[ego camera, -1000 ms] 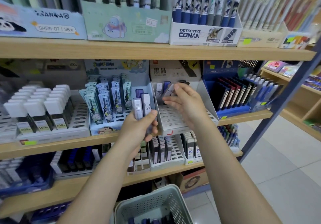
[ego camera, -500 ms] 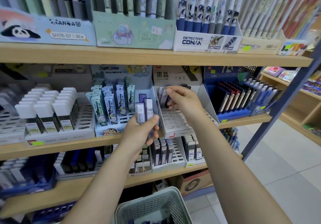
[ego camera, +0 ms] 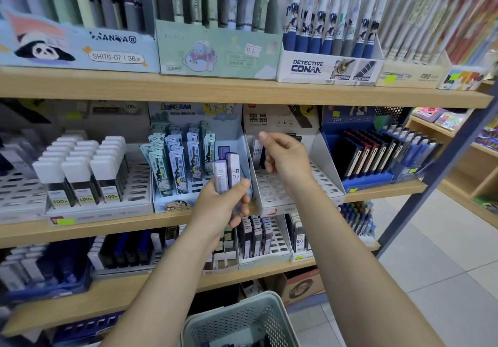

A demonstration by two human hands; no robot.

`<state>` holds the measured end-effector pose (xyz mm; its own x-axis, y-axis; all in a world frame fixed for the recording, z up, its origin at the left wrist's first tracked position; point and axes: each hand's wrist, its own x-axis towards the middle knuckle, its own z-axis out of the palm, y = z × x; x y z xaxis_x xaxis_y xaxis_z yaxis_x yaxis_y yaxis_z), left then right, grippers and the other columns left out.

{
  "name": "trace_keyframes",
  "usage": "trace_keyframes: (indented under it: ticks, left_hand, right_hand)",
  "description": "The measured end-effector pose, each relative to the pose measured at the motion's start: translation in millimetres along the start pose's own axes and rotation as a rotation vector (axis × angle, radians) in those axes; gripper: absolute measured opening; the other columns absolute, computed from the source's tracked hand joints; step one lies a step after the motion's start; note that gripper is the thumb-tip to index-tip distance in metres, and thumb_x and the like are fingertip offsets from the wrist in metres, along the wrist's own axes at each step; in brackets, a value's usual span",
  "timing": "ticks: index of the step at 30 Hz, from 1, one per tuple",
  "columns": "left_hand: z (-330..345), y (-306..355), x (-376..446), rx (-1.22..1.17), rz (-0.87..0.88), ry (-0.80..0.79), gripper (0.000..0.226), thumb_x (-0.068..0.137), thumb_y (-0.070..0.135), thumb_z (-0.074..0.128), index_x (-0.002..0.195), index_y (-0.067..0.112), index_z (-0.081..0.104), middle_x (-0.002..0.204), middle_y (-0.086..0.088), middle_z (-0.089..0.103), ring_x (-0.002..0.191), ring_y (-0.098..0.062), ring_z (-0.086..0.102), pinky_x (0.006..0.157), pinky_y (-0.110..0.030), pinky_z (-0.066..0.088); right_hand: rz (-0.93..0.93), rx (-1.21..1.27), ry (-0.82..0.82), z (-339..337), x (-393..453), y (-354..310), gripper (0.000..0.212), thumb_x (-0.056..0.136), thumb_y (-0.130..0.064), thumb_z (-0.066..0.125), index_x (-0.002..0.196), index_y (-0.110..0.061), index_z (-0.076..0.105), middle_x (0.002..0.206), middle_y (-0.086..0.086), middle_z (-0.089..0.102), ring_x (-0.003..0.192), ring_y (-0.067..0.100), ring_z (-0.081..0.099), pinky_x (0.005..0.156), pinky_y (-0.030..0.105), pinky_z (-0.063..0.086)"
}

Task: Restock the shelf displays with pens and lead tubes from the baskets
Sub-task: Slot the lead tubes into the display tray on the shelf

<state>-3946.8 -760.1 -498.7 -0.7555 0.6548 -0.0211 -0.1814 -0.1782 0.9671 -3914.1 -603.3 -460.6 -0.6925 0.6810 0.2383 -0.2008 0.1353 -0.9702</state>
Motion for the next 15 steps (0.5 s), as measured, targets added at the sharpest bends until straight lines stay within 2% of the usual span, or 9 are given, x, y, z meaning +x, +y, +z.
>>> trace_keyframes:
  ticks: [9, 12, 15]
  left_hand:
    - [0, -3, 2, 0.020, -0.017, -0.012, 0.013, 0.096, 0.020, 0.066, 0.093, 0.010, 0.057, 0.070, -0.005, 0.061, 0.053, -0.016, 0.054, 0.038, -0.022, 0.032]
    - [0, 0, 0, 0.024, -0.021, -0.034, 0.013, 0.097, 0.021, 0.065, 0.095, 0.011, 0.057, 0.071, -0.005, 0.062, 0.054, -0.015, 0.055, 0.039, -0.021, 0.033]
    - [0, 2, -1, 0.022, -0.029, -0.069, 0.014, 0.098, 0.021, 0.063, 0.098, 0.009, 0.057, 0.075, -0.008, 0.063, 0.054, -0.014, 0.056, 0.038, -0.020, 0.033]
  right_hand:
    - [-0.020, -0.038, 0.079, 8, 9, -1, 0.004, 0.092, -0.010, 0.070, 0.089, -0.010, 0.072, 0.044, -0.004, 0.049, 0.034, 0.012, 0.037, 0.038, 0.021, 0.031]
    - [-0.016, -0.039, 0.093, 8, 8, -1, 0.007, 0.093, -0.011, 0.070, 0.087, -0.014, 0.072, 0.042, -0.003, 0.048, 0.032, 0.012, 0.036, 0.037, 0.019, 0.030]
    - [-0.022, 0.003, 0.106, 2, -1, -8, 0.006, 0.095, -0.014, 0.068, 0.095, -0.020, 0.071, 0.049, -0.001, 0.054, 0.036, 0.013, 0.040, 0.039, 0.022, 0.034]
